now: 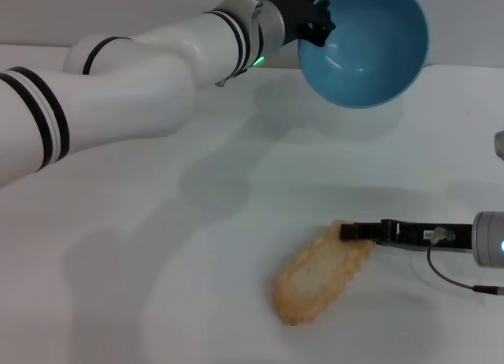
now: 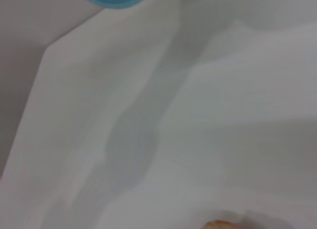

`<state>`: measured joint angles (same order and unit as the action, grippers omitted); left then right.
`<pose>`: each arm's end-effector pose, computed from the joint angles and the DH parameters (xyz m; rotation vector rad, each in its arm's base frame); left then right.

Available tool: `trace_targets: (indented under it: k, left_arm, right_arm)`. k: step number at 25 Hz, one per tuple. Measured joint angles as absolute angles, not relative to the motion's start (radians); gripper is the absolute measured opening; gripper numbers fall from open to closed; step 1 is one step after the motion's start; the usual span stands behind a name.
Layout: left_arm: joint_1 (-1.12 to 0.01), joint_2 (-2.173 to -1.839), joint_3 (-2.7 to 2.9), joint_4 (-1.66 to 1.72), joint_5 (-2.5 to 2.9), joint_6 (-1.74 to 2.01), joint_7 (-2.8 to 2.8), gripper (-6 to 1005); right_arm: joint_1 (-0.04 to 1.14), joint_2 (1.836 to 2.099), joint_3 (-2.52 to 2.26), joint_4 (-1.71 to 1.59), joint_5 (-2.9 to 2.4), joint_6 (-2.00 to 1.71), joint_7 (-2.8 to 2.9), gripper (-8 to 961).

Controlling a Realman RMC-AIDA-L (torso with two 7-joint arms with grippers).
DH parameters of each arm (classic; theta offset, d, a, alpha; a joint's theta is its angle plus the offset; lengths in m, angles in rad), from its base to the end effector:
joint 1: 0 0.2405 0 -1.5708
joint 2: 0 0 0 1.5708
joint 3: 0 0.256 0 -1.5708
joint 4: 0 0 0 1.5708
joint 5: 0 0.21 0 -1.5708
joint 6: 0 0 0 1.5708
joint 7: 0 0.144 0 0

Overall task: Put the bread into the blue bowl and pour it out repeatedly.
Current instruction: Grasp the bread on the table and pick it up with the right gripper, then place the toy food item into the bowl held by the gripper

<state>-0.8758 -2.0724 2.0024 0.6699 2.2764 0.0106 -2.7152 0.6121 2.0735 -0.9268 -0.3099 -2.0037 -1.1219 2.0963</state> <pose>-0.1189 0.4525 -0.0976 -2.2069 -0.4064 -0.2891 0.2969 0.3254 -0.0819 -2.3056 1.8304 0.4126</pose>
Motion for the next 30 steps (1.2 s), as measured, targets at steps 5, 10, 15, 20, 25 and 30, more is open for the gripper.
trace_targets:
  k: [5, 10, 15, 20, 25, 30]
  left_arm:
    - [-0.876, -2.071, 1.998, 0.665, 2.276, 0.018, -2.715, -1]
    - [-0.895, -2.064, 1.927, 0.661, 2.280, 0.136, -2.707, -1]
    - [-0.950, -2.058, 1.847, 0.610, 2.286, 0.313, -2.695, -1]
    - [-1.001, -2.057, 1.827, 0.564, 2.289, 0.454, -2.682, -2]
    - [-1.027, -2.065, 1.829, 0.581, 2.287, 0.578, -2.677, -1]
    - [-1.015, -2.076, 1.862, 0.663, 2.280, 0.629, -2.682, -1]
  right_arm:
    - [0.567, 2.066, -0.924, -0.424, -1.870, -1.227, 1.996, 463]
    - [0.528, 2.051, -0.874, -0.599, -1.858, -1.328, 2.003, 424]
    - [0.517, 2.029, -0.735, -0.748, -1.870, -1.464, 2.008, 289]
    - [0.506, 2.028, -0.634, -0.853, -1.870, -1.546, 2.018, 252]
    - [0.500, 2.027, -0.575, -0.868, -1.869, -1.552, 2.022, 208]
    - [0.511, 2.029, -0.588, -0.787, -1.880, -1.500, 2.011, 149]
